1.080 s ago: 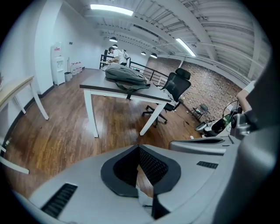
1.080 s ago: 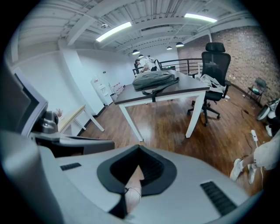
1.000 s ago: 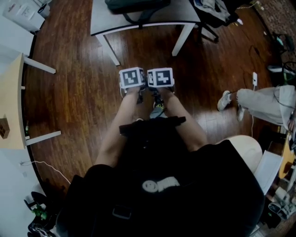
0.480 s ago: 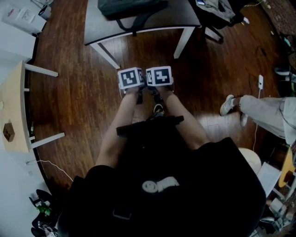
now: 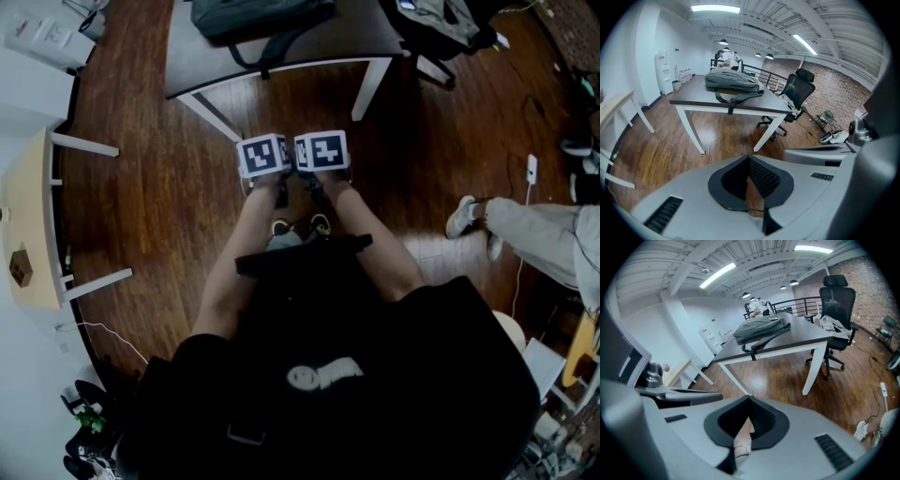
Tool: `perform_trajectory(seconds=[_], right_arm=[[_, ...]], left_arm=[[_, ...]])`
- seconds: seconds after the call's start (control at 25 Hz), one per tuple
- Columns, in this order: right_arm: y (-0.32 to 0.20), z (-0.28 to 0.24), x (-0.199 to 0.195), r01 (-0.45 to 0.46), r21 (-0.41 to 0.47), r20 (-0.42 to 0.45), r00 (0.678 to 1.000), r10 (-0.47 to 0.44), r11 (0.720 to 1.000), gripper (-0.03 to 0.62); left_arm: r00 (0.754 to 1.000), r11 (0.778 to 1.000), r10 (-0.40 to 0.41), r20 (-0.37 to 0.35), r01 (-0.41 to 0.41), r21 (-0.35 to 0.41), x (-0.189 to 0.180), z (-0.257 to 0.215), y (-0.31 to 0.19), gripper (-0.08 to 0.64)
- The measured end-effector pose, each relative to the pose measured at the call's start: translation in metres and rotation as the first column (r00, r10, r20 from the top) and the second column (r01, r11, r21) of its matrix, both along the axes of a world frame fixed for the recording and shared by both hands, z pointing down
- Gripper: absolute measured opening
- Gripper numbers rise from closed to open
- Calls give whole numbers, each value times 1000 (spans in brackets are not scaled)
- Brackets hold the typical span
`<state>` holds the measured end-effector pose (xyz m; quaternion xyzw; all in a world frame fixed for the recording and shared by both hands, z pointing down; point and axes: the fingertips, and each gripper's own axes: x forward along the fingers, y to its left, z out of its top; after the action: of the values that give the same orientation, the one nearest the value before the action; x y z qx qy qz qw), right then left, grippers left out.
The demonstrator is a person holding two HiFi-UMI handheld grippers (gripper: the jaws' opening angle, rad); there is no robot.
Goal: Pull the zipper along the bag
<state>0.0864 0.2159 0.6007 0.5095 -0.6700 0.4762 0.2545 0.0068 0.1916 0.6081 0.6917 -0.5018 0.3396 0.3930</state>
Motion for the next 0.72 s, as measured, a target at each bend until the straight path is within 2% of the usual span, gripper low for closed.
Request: perform_trajectory(seconds=[0.08, 0.2, 0.4, 0.56, 0.68, 0.72], right_arm=[[-3, 0, 2, -5, -4, -7, 1000, 5, 1000, 18], [-6, 1, 2, -9, -14, -9, 1000, 9, 1000, 19], [-19, 2, 5, -22, -6, -8, 1000, 22, 1000, 18], [-29, 5, 2, -28, -27, -13, 1000, 27, 999, 18], [-42, 6, -2, -32, -34, -19, 999, 31, 999, 18], [-47, 6, -3, -33, -31, -27, 999, 32, 999, 19]], left_arm=[[1000, 1000, 1, -1, -1, -2, 1, 0, -3, 0], [1000, 999, 13, -18, -12, 39, 4, -3, -16, 0], [1000, 1000, 4, 10, -4, -8, 0, 3, -19, 0], [1000, 1000, 17, -19, -17, 1, 2, 6, -35, 0], [999, 999, 26, -38, -25, 36, 1, 5, -55, 0], [999, 1000, 23, -38, -22, 19, -2, 6, -56, 0]])
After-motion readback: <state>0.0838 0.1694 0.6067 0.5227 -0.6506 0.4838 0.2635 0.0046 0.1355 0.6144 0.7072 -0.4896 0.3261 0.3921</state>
